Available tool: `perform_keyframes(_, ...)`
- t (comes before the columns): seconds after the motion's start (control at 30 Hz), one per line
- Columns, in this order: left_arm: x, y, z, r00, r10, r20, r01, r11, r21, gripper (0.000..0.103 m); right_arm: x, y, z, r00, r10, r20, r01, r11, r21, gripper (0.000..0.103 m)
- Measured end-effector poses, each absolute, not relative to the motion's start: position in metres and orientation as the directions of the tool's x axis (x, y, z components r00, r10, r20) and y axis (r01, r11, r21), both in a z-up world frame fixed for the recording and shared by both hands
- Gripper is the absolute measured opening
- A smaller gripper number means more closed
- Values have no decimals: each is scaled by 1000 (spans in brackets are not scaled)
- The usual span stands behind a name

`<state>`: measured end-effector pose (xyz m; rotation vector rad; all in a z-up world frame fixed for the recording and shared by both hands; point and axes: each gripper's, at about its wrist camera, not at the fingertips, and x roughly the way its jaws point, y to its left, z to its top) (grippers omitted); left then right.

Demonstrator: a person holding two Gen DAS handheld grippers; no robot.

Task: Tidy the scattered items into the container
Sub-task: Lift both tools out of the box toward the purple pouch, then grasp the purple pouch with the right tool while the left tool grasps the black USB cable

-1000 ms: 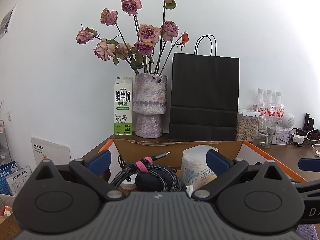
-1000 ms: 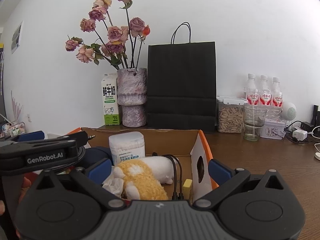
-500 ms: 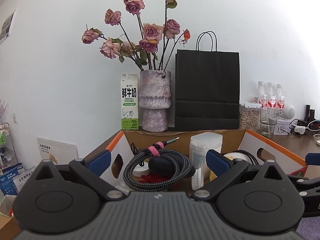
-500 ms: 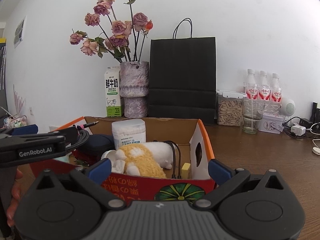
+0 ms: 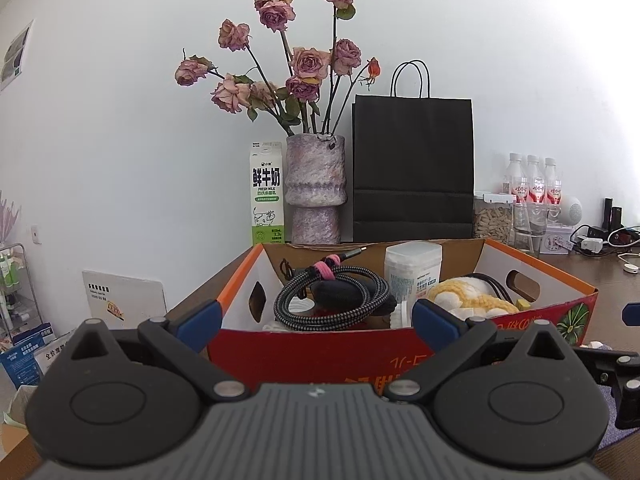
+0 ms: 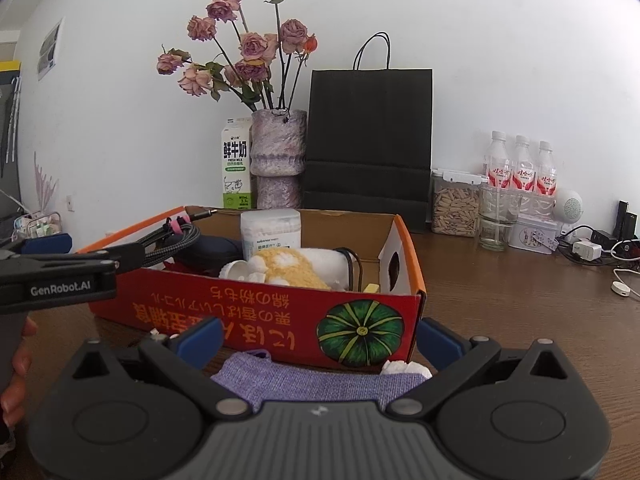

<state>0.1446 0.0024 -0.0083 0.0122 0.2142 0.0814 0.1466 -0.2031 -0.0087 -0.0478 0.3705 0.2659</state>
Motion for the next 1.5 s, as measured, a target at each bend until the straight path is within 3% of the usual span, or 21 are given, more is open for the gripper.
perform_keyframes(0.6, 126, 11, -12, 940, 75, -332, -68, 997, 33, 103, 119, -222, -19, 846, 235, -479, -252, 967, 30, 103)
perform_keyframes(1.1, 133, 25, -17, 909, 64, -411, -84, 996, -30, 103, 144, -228, -27, 787, 217, -578, -231, 972, 50, 102)
perform_keyframes(1.2, 135, 27, -18, 904, 64, -422, -90, 995, -43, 103, 153, -221, -32, 743, 236, -626, -261, 964, 53, 96)
perform_keyframes(1.37, 136, 32, -19, 896, 64, -439, -104, 992, -68, 103, 149, -211, -32, 740, 258, -621, -314, 949, 21, 84)
perform_keyframes(1.5, 136, 34, -20, 887, 56, -458, -102, 992, -76, 103, 146, -211, -30, 748, 271, -606, -325, 945, 21, 54)
